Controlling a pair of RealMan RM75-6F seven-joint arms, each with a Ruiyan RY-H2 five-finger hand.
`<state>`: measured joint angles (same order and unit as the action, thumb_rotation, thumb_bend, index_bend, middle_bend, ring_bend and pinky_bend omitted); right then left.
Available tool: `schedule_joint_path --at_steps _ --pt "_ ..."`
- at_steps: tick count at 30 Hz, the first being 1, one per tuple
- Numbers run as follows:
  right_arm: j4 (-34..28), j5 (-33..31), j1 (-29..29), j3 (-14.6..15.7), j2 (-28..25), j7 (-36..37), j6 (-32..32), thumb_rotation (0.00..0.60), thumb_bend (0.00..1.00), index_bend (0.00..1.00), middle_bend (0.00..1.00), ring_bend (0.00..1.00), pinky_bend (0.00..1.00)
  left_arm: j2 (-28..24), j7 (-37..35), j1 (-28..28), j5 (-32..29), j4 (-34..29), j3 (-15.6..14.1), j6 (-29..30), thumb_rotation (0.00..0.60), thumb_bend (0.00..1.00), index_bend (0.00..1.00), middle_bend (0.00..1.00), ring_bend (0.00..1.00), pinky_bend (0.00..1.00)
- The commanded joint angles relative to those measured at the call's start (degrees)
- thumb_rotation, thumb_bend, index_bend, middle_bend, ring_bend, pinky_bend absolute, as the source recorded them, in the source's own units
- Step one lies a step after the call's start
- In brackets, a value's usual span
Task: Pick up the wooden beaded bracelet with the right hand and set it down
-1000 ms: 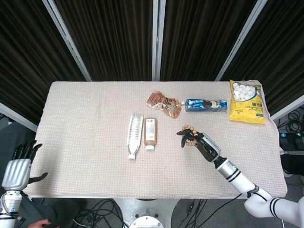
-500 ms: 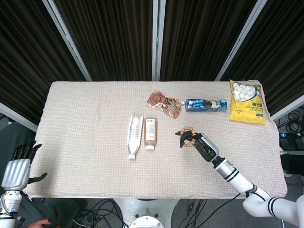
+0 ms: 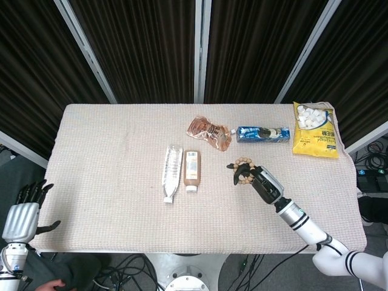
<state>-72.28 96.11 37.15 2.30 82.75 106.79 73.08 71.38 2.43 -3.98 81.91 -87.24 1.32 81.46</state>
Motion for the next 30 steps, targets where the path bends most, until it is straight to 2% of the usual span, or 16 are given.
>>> schedule_joint_path --at_steps 1,18,19,25,26,27,28,30 --pt "-0.01 -0.07 -0.07 -0.16 -0.38 0.45 0.38 0.239 1.00 0.41 0.54 0.15 0.00 0.02 -0.04 -0.03 0.02 0.02 0.02 -0.02 0.600 0.00 0.14 0.06 0.00 0.00" --pt "0.71 0.90 0.49 -0.32 -1.42 3.24 1.69 0.563 1.00 0.22 0.48 0.11 0.00 -0.06 -0.17 -0.27 -0.10 -0.02 -0.10 -0.63 0.600 0.00 0.14 0.06 0.00 0.00" --pt "0.85 0.92 0.50 -0.29 -1.36 3.34 1.72 0.556 1.00 0.20 0.47 0.11 0.00 -0.08 -0.19 -0.27 -0.07 -0.03 -0.09 -0.60 0.600 0.00 0.14 0.06 0.00 0.00" --pt "1.64 1.35 0.46 0.15 -0.96 2.14 1.92 0.426 1.00 0.07 0.43 0.08 0.00 -0.13 -0.26 -0.33 -0.11 -0.03 -0.03 -0.64 0.600 0.00 0.14 0.06 0.00 0.00" --pt "1.77 1.57 0.50 0.32 -0.96 2.17 1.97 0.408 0.98 0.04 0.41 0.07 0.00 -0.14 -0.25 -0.36 -0.08 -0.06 -0.03 -0.65 0.600 0.00 0.14 0.06 0.00 0.00" --pt "1.96 1.94 0.55 0.59 -0.97 2.20 2.05 0.394 0.92 0.02 0.40 0.07 0.00 -0.16 -0.19 -0.39 -0.07 -0.09 -0.02 -0.67 0.600 0.00 0.14 0.06 0.00 0.00" --pt "2.10 2.24 0.59 0.81 -0.98 2.23 2.15 0.381 0.81 0.01 0.38 0.06 0.00 -0.16 -0.20 -0.39 -0.09 -0.10 -0.01 -0.67 0.600 0.00 0.14 0.06 0.00 0.00" --pt "2.35 2.64 0.61 1.24 -0.95 2.02 2.24 0.369 0.54 0.00 0.36 0.05 0.00 -0.19 -0.28 -0.38 -0.12 -0.13 -0.03 -0.70 0.600 0.00 0.14 0.06 0.00 0.00"
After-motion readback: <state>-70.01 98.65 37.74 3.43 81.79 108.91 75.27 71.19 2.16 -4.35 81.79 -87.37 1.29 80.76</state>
